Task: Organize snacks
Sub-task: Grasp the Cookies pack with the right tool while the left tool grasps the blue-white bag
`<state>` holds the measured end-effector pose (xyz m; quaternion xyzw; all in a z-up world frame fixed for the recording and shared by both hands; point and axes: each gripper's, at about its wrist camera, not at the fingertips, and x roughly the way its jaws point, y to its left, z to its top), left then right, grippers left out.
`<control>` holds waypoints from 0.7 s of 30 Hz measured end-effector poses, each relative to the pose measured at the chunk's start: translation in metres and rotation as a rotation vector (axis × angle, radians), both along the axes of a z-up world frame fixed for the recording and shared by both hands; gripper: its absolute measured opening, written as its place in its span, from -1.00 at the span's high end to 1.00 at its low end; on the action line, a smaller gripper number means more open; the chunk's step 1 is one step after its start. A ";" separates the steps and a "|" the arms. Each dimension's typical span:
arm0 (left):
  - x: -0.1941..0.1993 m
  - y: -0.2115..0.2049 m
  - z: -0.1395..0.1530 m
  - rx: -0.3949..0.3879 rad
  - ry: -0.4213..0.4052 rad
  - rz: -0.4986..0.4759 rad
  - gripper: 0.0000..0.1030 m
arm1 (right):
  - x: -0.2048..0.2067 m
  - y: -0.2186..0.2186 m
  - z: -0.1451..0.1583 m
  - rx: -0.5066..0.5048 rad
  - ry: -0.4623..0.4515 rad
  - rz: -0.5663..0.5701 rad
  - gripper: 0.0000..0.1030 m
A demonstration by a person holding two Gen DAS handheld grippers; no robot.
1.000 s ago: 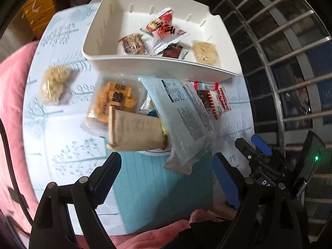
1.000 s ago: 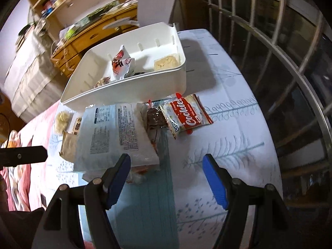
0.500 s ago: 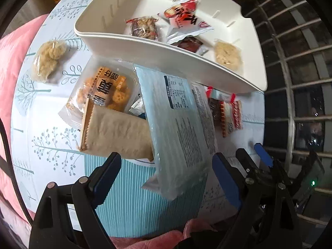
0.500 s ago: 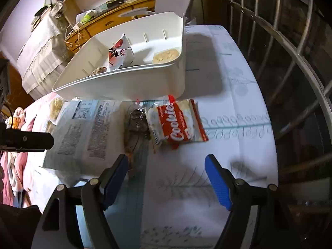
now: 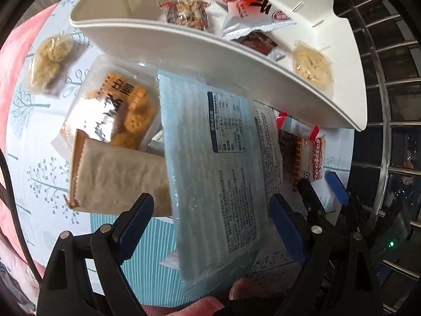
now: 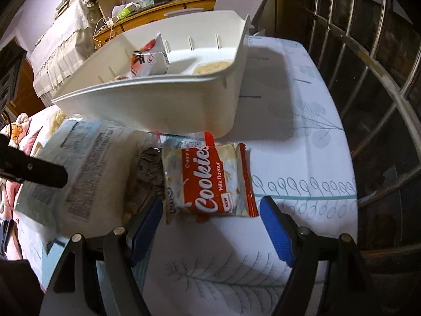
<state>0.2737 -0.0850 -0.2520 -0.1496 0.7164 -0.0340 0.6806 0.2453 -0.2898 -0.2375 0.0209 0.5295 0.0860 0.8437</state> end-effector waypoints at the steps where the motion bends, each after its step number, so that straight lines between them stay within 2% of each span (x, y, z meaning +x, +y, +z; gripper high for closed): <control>1: 0.000 -0.003 -0.003 -0.001 0.010 -0.003 -0.72 | 0.001 0.000 -0.002 0.001 0.001 0.000 -0.49; 7: 0.001 -0.017 -0.016 -0.020 0.024 0.003 -0.69 | 0.005 0.005 -0.009 -0.021 -0.013 0.042 -0.53; 11: 0.003 -0.027 -0.018 -0.019 0.020 0.003 -0.57 | 0.009 0.011 -0.013 -0.040 -0.026 0.081 -0.56; 18: 0.003 -0.042 -0.016 -0.029 0.001 0.005 -0.01 | 0.012 0.013 -0.014 -0.049 -0.034 0.091 -0.55; 21: 0.002 -0.042 -0.012 -0.038 -0.011 0.017 0.13 | 0.013 0.014 -0.014 -0.049 -0.022 0.094 -0.45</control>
